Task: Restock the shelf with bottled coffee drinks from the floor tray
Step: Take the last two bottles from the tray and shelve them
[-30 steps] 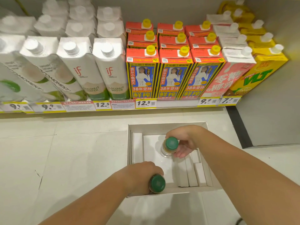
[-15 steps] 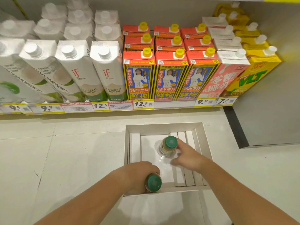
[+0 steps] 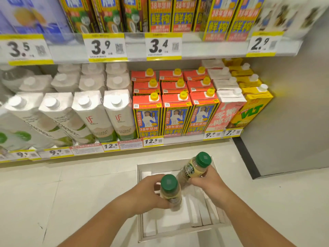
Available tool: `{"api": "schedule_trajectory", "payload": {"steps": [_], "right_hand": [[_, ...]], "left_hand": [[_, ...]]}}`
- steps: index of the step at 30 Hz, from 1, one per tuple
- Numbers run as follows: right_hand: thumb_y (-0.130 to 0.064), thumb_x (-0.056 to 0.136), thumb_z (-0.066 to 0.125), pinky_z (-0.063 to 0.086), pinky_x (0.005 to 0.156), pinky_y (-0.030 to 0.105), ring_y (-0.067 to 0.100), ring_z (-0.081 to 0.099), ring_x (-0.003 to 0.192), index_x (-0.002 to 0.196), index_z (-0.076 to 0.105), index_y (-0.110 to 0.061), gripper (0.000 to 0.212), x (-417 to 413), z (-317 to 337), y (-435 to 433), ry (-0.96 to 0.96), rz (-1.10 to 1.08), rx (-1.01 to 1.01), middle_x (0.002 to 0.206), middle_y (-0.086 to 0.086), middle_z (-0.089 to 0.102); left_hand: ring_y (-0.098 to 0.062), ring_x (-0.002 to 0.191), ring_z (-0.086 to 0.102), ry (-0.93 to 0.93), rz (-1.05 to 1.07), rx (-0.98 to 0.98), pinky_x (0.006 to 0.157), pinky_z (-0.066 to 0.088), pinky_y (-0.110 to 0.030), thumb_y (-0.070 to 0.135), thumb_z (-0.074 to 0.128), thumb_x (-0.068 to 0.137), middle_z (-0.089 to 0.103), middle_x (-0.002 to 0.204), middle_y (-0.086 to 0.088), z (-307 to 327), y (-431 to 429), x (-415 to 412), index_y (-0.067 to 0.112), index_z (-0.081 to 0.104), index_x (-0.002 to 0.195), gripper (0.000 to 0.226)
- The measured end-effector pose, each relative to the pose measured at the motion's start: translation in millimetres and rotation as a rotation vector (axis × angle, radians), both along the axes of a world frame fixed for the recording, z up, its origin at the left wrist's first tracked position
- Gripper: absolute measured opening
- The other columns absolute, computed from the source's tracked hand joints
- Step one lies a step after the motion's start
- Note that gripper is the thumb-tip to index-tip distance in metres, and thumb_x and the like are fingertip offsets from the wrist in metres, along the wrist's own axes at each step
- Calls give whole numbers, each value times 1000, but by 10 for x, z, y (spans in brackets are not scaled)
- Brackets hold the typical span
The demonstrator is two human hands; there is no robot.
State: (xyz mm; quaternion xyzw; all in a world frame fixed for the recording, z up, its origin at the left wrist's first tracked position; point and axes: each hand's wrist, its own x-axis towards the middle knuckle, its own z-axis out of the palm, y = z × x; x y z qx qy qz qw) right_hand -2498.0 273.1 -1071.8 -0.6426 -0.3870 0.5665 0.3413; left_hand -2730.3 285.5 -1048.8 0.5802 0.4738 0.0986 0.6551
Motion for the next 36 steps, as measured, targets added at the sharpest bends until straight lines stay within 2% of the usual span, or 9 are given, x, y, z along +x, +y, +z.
{"api": "schedule_trajectory", "payload": {"steps": [4,7,9,15,20,25,29,33,36], "right_hand": [[-2,56,69,55,84,44,30,68,90,109,60,4,54,145,651,-8,31,22,83,102,29,68],[-2,55,72,55,73,25,17,71,84,110,61,-2,56,271,1246,-14,62,13,138,96,16,75],[0,55,73,54,70,21,13,71,81,110,62,-8,56,350,1650,-9,89,-13,182,89,5,76],[-12,46,84,44,88,48,33,63,95,106,71,-10,61,581,2679,138,174,-81,395,106,27,70],[-26,30,101,46,94,53,38,62,100,122,62,1,102,879,3748,398,142,-100,618,115,34,65],[-7,59,79,53,79,38,32,65,98,125,62,-9,68,1180,4704,533,101,-6,740,117,24,68],[2,66,67,53,60,23,15,69,75,124,56,-4,60,1465,5298,704,73,-5,800,95,10,73],[-4,66,70,56,70,30,19,73,93,122,59,-11,57,1744,5761,1011,80,-58,866,103,8,75],[-4,74,74,55,73,33,19,73,93,120,60,-14,49,1904,5995,1309,77,-122,906,103,6,75]], "left_hand": [[-15,110,68,-132,13,-11,99,51,-34,2,84,73,75,112,4,537,182,21,27,70,109,46],[-22,108,69,-258,67,7,92,53,-33,-5,82,74,73,117,-6,1004,335,81,15,68,116,48],[-19,102,71,-317,104,58,85,54,-26,-5,83,71,72,116,-10,1358,439,147,9,68,116,49],[-19,100,72,-420,202,301,85,56,-28,13,86,61,77,107,-4,2485,755,359,21,77,104,44],[-23,99,73,-493,185,500,81,58,-30,20,90,63,76,107,-4,3647,1057,603,16,76,105,45],[-12,84,74,-583,257,602,62,58,-24,9,83,75,76,106,-7,4637,1211,987,13,69,111,39],[-18,95,73,-554,260,724,82,60,-42,36,87,72,75,105,1,5253,1329,1384,30,72,105,37],[-15,94,72,-555,320,788,82,58,-37,37,80,80,75,104,3,5697,1480,1853,27,70,109,33],[-9,97,68,-543,405,827,83,54,-33,37,76,84,73,103,9,5871,1623,2185,27,68,112,31]]}}
